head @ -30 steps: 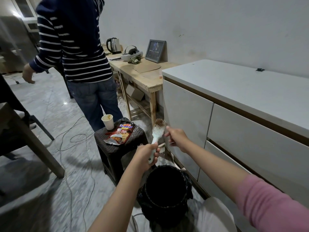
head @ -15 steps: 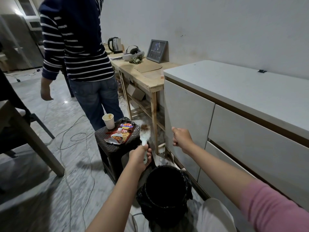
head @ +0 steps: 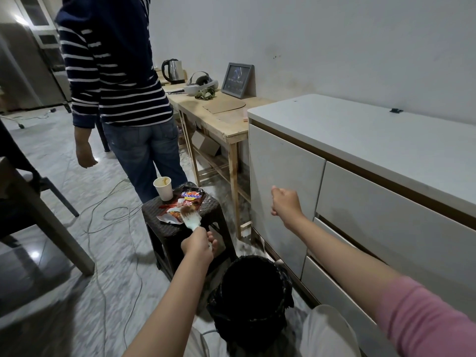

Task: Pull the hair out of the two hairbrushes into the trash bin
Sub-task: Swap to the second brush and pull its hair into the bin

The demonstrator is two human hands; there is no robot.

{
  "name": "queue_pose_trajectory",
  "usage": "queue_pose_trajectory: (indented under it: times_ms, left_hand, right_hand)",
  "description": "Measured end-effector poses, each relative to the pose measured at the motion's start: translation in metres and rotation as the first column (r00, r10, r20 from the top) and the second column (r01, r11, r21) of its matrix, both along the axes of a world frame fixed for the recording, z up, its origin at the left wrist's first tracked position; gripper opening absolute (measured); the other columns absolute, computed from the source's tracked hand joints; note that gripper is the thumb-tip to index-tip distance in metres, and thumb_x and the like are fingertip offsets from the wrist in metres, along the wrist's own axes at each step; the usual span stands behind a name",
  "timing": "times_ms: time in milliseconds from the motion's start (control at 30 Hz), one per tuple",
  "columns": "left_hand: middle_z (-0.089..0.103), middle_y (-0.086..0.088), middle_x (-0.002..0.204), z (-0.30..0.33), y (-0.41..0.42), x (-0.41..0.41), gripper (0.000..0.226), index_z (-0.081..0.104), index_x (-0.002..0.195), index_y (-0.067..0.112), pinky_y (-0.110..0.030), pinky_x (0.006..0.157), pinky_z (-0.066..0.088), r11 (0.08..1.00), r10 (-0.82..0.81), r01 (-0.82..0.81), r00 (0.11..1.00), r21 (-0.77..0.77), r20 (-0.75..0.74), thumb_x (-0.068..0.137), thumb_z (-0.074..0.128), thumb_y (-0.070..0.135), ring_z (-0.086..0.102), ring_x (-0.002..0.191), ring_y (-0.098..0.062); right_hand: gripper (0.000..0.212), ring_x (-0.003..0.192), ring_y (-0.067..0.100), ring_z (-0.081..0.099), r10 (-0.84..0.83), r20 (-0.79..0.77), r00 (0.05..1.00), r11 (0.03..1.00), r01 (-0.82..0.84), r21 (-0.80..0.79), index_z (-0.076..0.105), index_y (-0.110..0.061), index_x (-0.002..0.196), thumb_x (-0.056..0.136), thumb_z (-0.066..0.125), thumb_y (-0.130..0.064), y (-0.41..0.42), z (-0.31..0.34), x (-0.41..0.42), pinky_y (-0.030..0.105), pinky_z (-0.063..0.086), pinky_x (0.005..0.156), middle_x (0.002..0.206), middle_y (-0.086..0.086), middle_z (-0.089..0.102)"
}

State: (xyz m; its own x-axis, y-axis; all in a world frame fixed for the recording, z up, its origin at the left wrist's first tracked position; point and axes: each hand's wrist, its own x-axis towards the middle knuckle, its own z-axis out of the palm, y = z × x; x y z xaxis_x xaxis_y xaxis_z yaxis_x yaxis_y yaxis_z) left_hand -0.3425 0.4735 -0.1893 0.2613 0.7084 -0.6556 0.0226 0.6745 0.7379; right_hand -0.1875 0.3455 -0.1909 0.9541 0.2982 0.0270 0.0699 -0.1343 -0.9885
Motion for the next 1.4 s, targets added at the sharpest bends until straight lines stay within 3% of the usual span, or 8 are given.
queue_pose_trajectory:
  times_ms: [300,433,533,867,933,1000,1100,1400]
  left_hand:
    - [0.056,-0.005,0.069,0.01,-0.016,0.001,0.019,0.054,0.073,0.006,-0.024,0.046,0.039,0.971,-0.214,0.213,0.977,0.11,-0.002,0.092,0.056,0.009,0.045,0.051,-0.011]
    - [0.057,-0.004,0.069,0.018,-0.017,-0.001,0.017,0.054,0.076,0.008,-0.024,0.047,0.039,0.959,-0.241,0.237,0.971,0.154,0.003,0.092,0.056,0.011,0.046,0.052,-0.011]
    - [0.056,-0.003,0.069,0.024,-0.018,-0.004,0.015,0.054,0.079,0.009,-0.022,0.048,0.039,0.935,-0.319,0.313,0.948,0.168,0.015,0.093,0.055,0.011,0.045,0.053,-0.011]
    - [0.053,-0.002,0.065,0.035,-0.027,-0.005,0.007,0.056,0.088,0.007,-0.012,0.033,0.034,0.772,-0.635,0.625,0.766,0.112,0.098,0.094,0.055,0.012,0.045,0.033,-0.005]
    - [0.053,-0.001,0.064,0.036,-0.028,-0.004,0.009,0.056,0.087,0.007,-0.012,0.033,0.035,0.763,-0.646,0.636,0.757,0.117,0.099,0.094,0.055,0.012,0.045,0.033,-0.005]
    - [0.053,-0.001,0.064,0.036,-0.028,-0.003,0.009,0.056,0.087,0.007,-0.012,0.033,0.035,0.771,-0.636,0.624,0.765,0.124,0.1,0.094,0.054,0.012,0.045,0.033,-0.005]
    - [0.053,-0.002,0.064,0.034,-0.025,-0.004,0.008,0.055,0.088,0.008,-0.011,0.034,0.034,0.795,-0.605,0.593,0.79,0.129,0.102,0.094,0.054,0.011,0.044,0.032,-0.005]
    - [0.056,-0.002,0.065,0.013,-0.016,-0.006,0.01,0.058,0.086,0.005,-0.015,0.036,0.036,0.847,-0.517,0.511,0.856,0.145,0.009,0.093,0.056,0.012,0.045,0.041,-0.008]
  right_hand:
    - [0.044,0.069,0.022,0.059,0.222,0.012,0.975,0.942,-0.211,-0.26,0.056,-0.013,0.057,0.096,0.048,-0.03,0.001,-0.005,-0.015,0.029,0.046,0.067,0.059,0.001,0.058]
    - [0.037,0.056,0.01,0.052,0.323,0.011,0.946,0.843,-0.282,-0.459,0.07,0.004,0.084,0.096,0.049,-0.024,-0.005,-0.003,-0.019,0.012,0.037,0.05,0.044,-0.011,0.057]
    - [0.03,0.1,0.021,0.063,0.384,-0.037,0.923,0.766,-0.341,-0.545,0.066,-0.005,0.11,0.091,0.057,-0.026,-0.004,-0.006,-0.016,0.019,0.044,0.078,0.104,0.007,0.069]
    - [0.092,0.134,0.023,0.042,0.379,-0.291,0.878,0.915,-0.402,-0.022,0.043,-0.011,0.139,0.076,0.04,-0.078,0.022,0.019,-0.03,0.041,0.028,0.102,0.143,0.005,0.046]
    - [0.111,0.126,0.023,0.05,0.389,-0.336,0.858,0.914,-0.406,0.02,0.049,-0.014,0.134,0.057,0.035,-0.094,0.027,0.02,-0.028,0.038,0.031,0.101,0.137,0.008,0.054]
    - [0.088,0.083,0.016,0.068,0.384,-0.347,0.856,0.916,-0.4,0.029,0.063,-0.01,0.102,0.074,0.025,-0.085,0.029,0.021,-0.029,0.026,0.044,0.076,0.093,0.009,0.069]
    - [0.065,0.039,0.011,0.052,0.335,-0.337,0.88,0.935,-0.355,0.002,0.049,-0.014,0.062,0.088,0.027,-0.069,0.03,0.015,-0.028,0.021,0.039,0.05,0.052,0.001,0.045]
    - [0.04,0.034,0.009,0.02,0.146,-0.383,0.912,0.979,-0.077,0.188,0.031,-0.02,0.063,0.098,0.043,-0.037,0.019,0.009,-0.025,0.014,0.016,0.038,0.049,-0.003,0.022]
